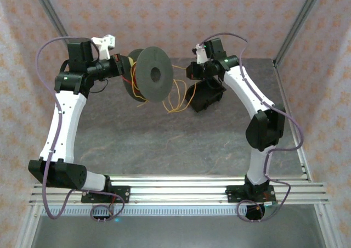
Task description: Wrap the cables
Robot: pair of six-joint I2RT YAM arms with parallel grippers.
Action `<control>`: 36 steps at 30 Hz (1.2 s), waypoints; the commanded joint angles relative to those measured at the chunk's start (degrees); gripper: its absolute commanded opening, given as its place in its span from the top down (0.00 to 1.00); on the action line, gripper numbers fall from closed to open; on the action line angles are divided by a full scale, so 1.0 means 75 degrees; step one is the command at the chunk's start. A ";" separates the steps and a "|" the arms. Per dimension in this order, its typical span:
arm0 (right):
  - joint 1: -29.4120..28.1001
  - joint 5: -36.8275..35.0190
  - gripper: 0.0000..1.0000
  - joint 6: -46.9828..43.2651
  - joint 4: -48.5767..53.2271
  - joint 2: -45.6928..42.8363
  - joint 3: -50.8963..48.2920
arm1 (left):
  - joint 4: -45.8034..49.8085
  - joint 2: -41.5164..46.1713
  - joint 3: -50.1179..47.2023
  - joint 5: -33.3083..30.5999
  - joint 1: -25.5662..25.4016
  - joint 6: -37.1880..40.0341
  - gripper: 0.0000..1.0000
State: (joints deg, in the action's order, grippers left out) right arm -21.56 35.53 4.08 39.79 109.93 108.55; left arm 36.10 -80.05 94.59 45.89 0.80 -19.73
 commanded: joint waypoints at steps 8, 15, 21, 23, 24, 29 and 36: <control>-0.0287 -0.0488 1.00 0.0800 -0.1026 -0.1223 -0.2324 | -0.2940 0.0722 -0.0233 -0.1173 0.0655 -0.2092 1.00; -0.0566 -0.0679 1.00 0.1234 -0.1988 -0.1763 -0.3320 | -0.3152 0.0877 -0.0681 -0.1503 0.0655 -0.2324 1.00; -0.0820 -0.0601 1.00 0.1249 -0.2426 -0.1921 -0.3438 | -0.3160 0.0945 -0.0814 -0.1684 0.0648 -0.2468 1.00; -0.0902 -0.0612 1.00 0.1295 -0.2618 -0.2003 -0.3528 | -0.3120 0.0981 -0.0865 -0.1776 0.0650 -0.2460 1.00; -0.0942 -0.0590 1.00 0.1318 -0.2730 -0.2047 -0.3585 | -0.3102 0.0981 -0.0879 -0.1808 0.0650 -0.2456 1.00; -0.1141 -0.0611 1.00 0.1436 -0.3177 -0.2284 -0.3953 | -0.3138 0.0976 -0.0893 -0.1900 0.0654 -0.2535 1.00; -0.1485 -0.0512 1.00 0.1437 -0.3346 -0.2521 -0.4204 | -0.3228 0.1026 -0.0997 -0.2091 0.0644 -0.2618 1.00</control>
State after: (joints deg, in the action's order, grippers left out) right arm -31.81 33.08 14.55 12.32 93.43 78.98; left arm 25.54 -76.12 85.95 38.00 2.79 -36.27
